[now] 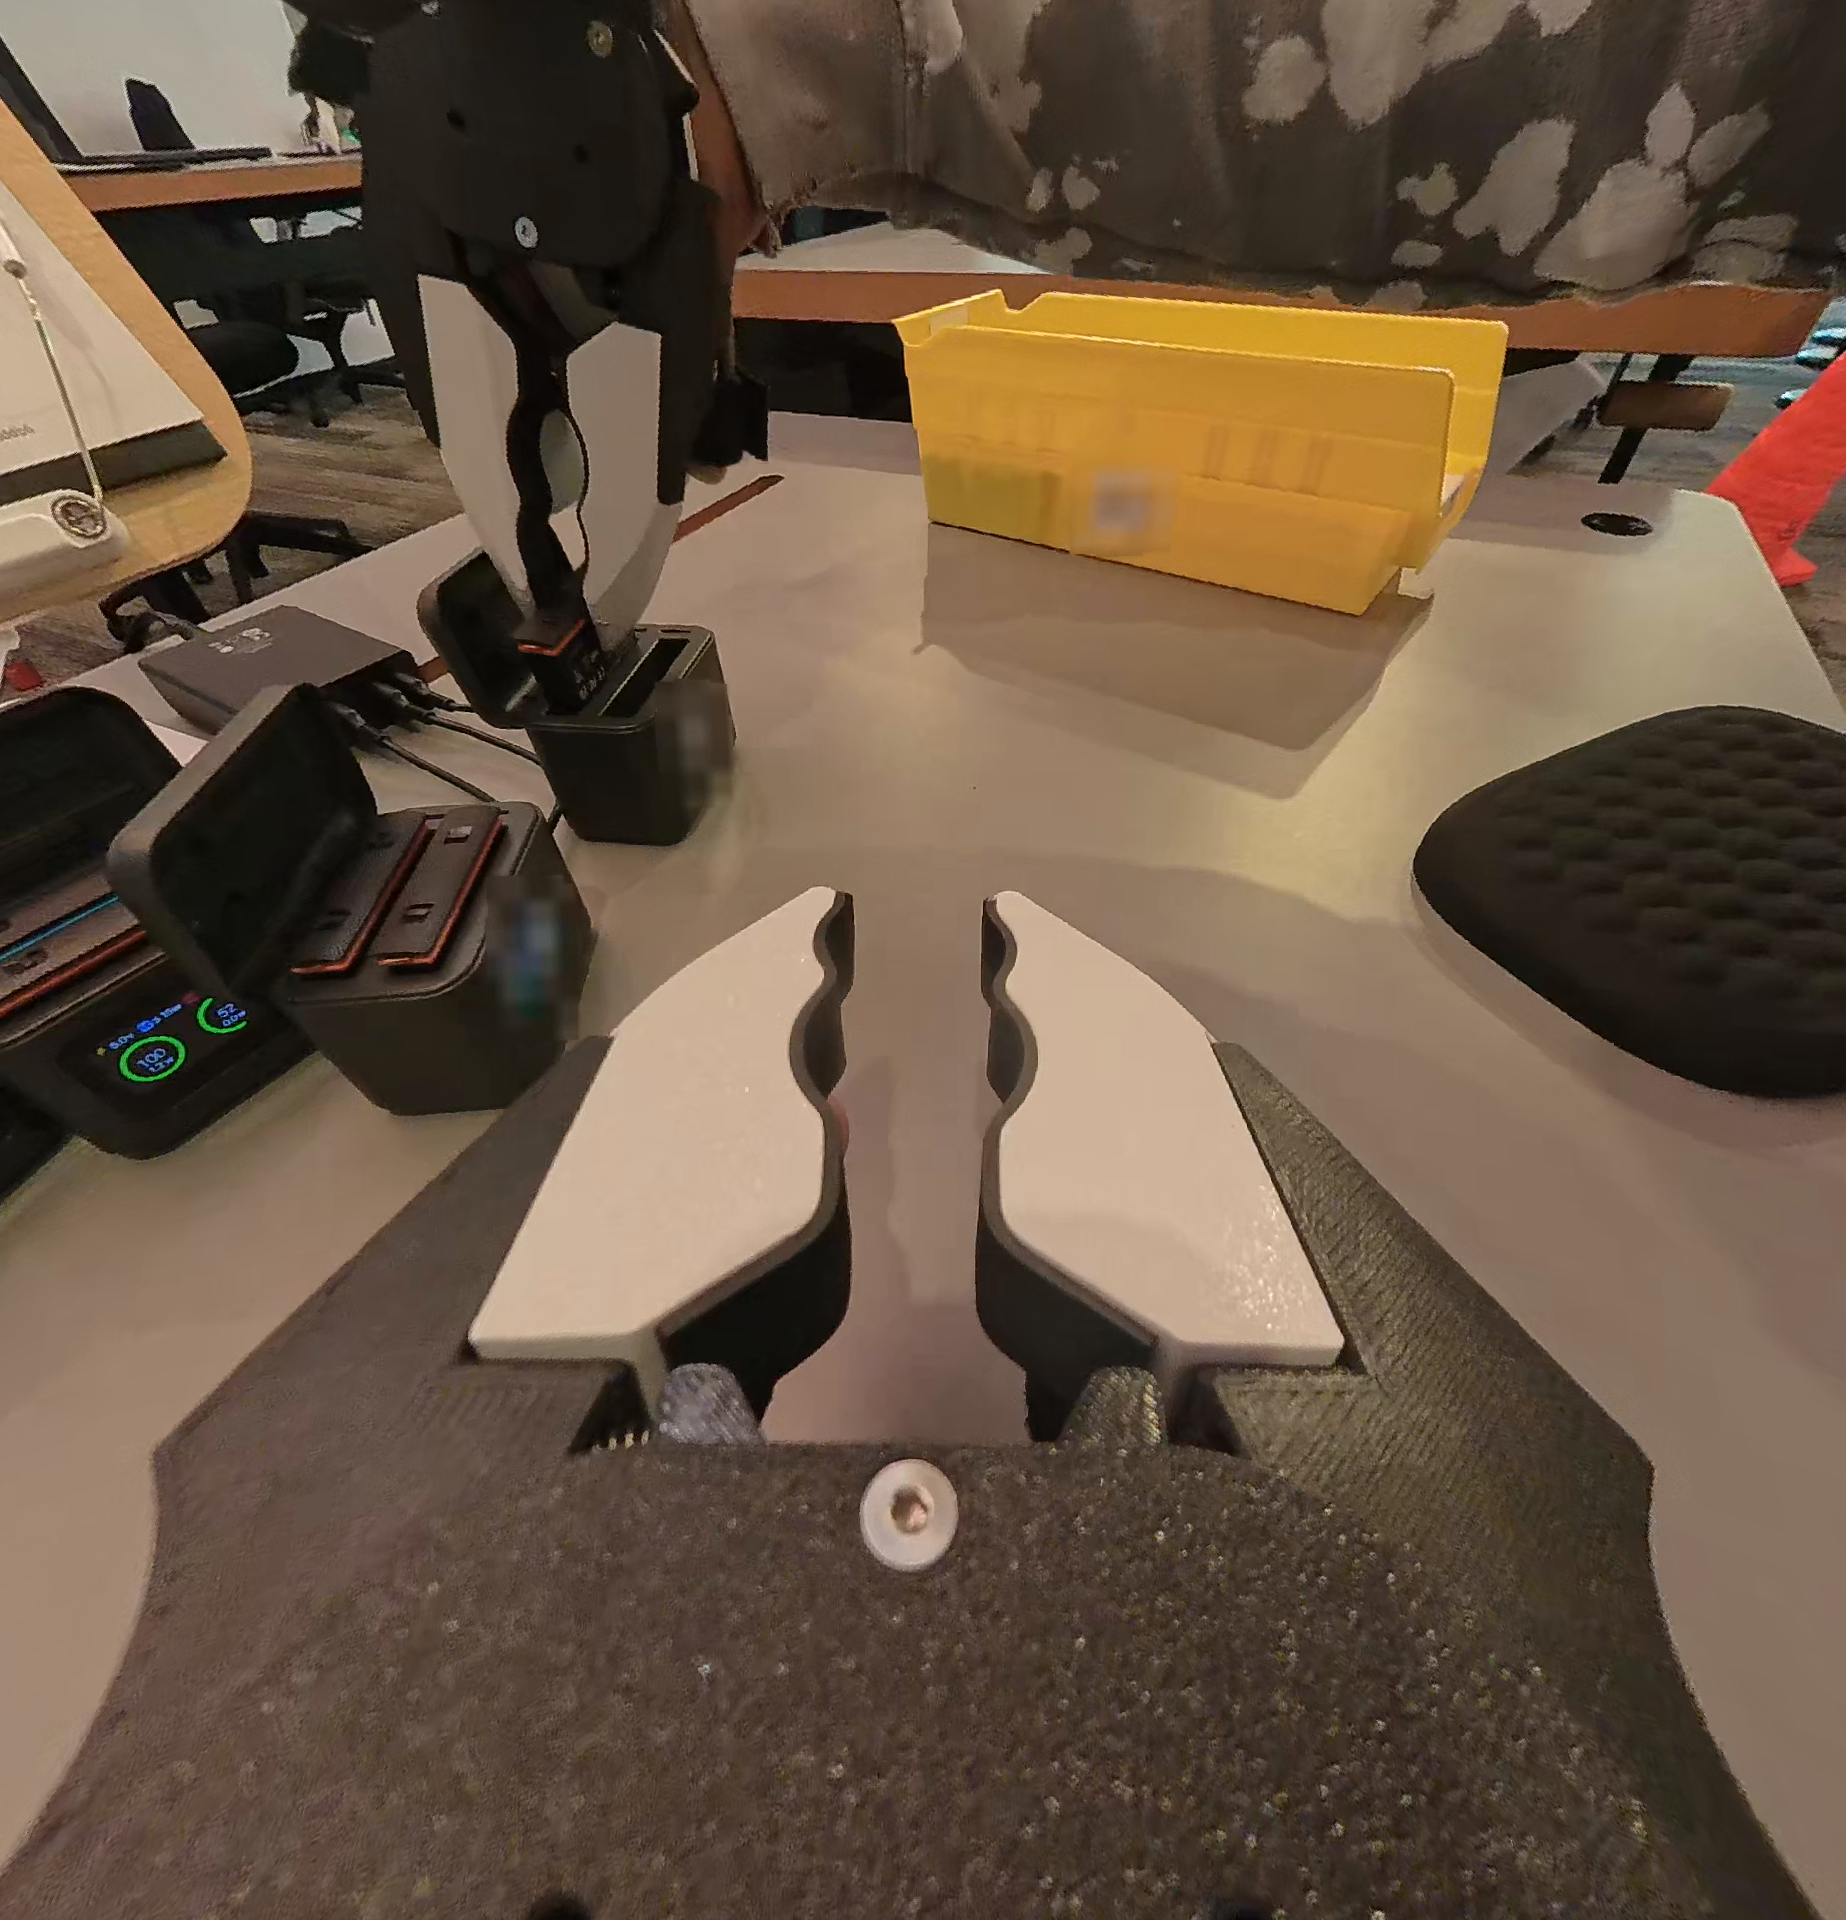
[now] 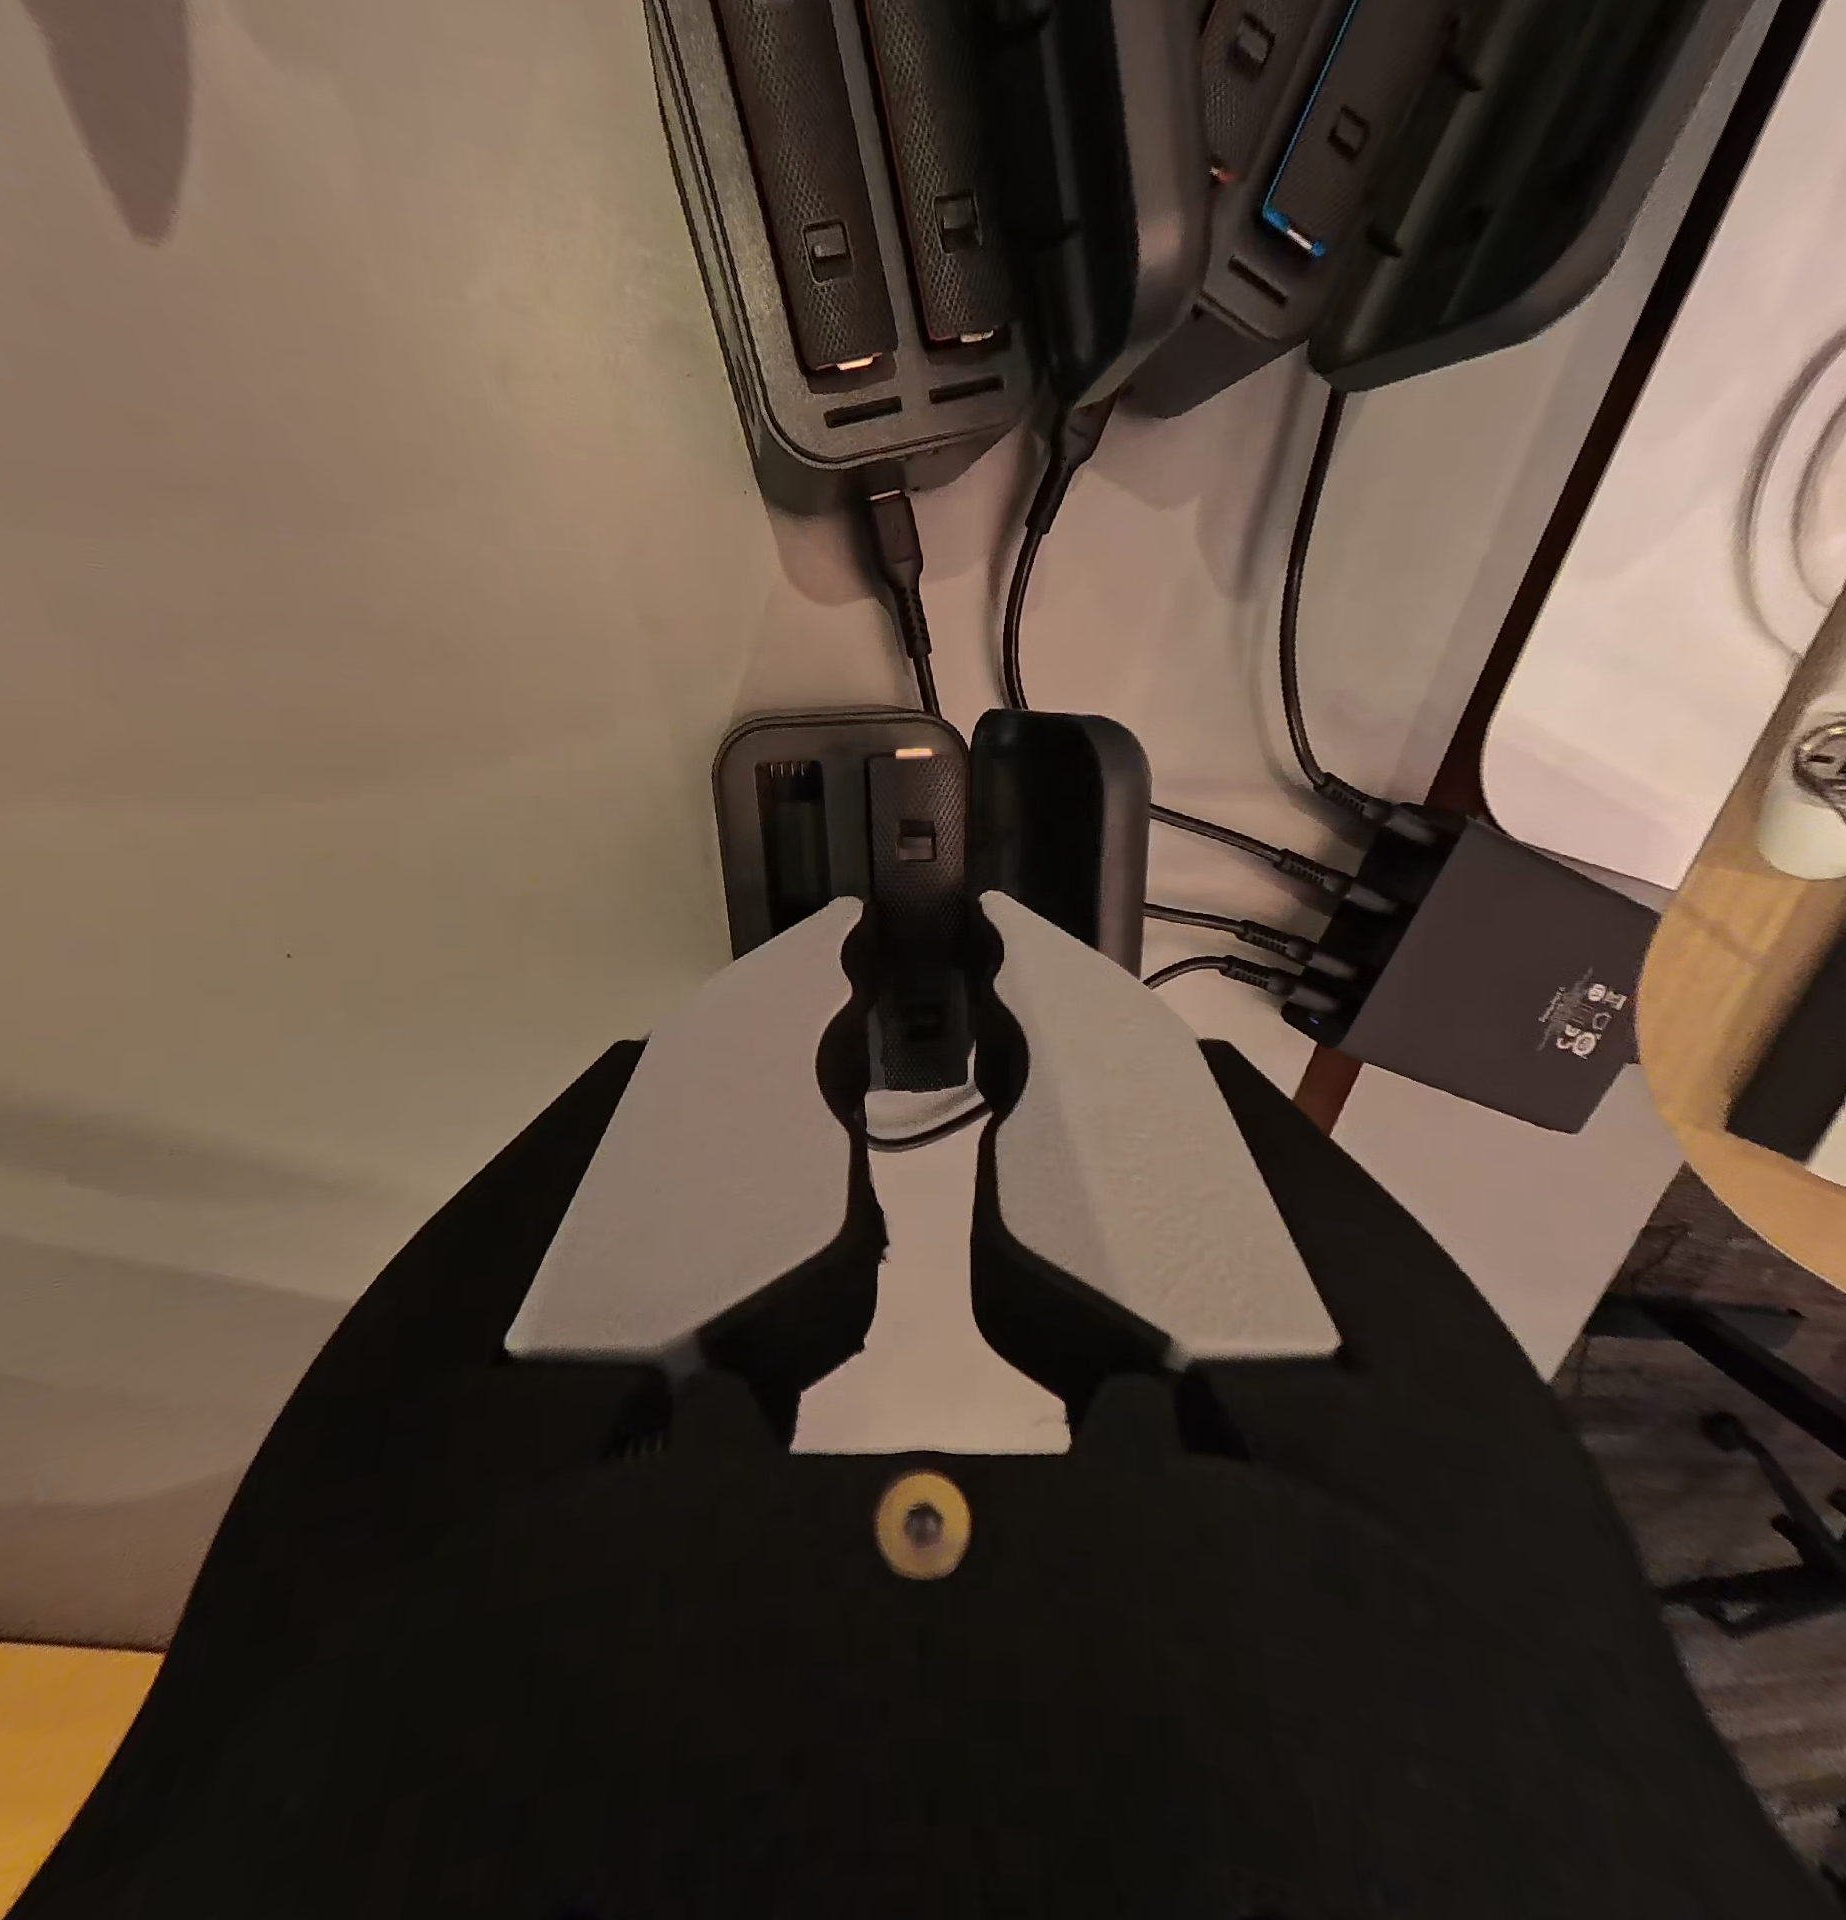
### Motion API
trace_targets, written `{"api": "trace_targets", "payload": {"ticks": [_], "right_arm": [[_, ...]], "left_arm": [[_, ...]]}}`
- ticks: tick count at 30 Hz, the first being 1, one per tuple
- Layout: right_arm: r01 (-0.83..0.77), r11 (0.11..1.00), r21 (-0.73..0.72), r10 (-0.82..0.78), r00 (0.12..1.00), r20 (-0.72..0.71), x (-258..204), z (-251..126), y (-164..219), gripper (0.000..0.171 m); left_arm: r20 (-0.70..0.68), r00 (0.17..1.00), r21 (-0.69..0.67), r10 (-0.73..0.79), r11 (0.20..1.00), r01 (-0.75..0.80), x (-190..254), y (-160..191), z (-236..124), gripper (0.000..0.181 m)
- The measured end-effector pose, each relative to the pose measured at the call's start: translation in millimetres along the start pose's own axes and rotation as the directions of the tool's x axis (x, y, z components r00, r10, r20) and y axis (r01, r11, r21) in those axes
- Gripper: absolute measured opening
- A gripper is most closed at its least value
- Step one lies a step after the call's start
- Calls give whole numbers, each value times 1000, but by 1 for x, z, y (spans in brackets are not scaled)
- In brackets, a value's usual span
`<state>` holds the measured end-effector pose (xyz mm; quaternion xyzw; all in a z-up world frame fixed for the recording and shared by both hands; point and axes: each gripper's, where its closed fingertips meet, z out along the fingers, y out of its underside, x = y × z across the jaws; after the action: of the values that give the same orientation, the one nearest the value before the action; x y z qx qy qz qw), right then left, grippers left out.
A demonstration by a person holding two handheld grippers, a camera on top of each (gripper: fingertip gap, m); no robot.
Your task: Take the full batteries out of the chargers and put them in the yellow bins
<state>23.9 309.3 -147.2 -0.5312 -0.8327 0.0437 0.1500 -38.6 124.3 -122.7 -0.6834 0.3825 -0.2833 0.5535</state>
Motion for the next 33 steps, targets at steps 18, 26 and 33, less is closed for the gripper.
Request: {"api": "trace_targets", "payload": {"ticks": [18,26,33], "right_arm": [[-26,993,-113,31,999,39,2,3,5,14],[96,914,-394,-71,994,78,2,1,6,14],[50,908,-416,-11,995,96,-1,4,7,21]], "left_arm": [[-3,1000,-23,16,1000,-16,0,5,1,22],[-12,1000,-34,24,999,-24,2,7,2,21],[-8,999,-33,31,999,-31,2,6,1,21]]}}
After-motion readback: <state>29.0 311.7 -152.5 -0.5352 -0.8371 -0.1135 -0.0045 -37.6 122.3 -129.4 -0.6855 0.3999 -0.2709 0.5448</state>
